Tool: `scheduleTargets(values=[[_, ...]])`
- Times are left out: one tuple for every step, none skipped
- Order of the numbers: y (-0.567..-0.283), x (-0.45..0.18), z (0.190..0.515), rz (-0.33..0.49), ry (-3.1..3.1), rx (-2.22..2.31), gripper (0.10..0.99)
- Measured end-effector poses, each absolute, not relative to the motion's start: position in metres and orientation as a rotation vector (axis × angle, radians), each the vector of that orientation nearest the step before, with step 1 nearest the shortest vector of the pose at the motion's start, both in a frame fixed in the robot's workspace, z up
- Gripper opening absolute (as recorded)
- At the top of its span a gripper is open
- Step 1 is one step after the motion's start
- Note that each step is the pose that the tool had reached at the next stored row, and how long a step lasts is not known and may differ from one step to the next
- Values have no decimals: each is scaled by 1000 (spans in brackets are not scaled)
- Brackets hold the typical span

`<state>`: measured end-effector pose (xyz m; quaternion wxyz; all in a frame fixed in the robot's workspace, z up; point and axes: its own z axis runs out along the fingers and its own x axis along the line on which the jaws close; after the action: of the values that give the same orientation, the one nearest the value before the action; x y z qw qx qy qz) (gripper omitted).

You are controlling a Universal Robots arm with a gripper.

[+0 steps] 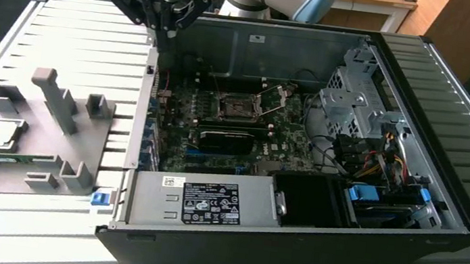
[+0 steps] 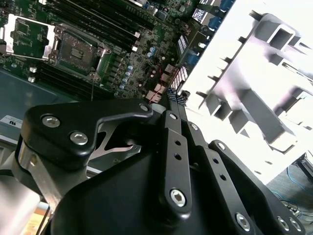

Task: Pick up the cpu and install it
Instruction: 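Reach for the cpu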

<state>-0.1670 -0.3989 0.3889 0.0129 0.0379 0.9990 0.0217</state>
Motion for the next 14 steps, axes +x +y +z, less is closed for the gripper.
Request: scheduleTargets(values=[[-399,-167,389,68,3113,118,106],[-399,-168,389,68,3113,118,106],[-399,-168,389,68,3113,118,106],[-399,-169,389,68,3113,118,106],[-399,-169,389,68,3113,118,106],[-399,-170,389,68,3113,118,106],[-399,-170,389,68,3113,118,106],[-399,-170,388,68,3113,118,106],[-399,-171,388,68,3113,118,106],[-399,-171,388,68,3113,118,106],[-399,-172,388,68,3113,118,106],[-399,-172,388,68,3113,118,106],[-399,-173,388,68,3113,118,106],[-399,-173,388,68,3113,118,106]])
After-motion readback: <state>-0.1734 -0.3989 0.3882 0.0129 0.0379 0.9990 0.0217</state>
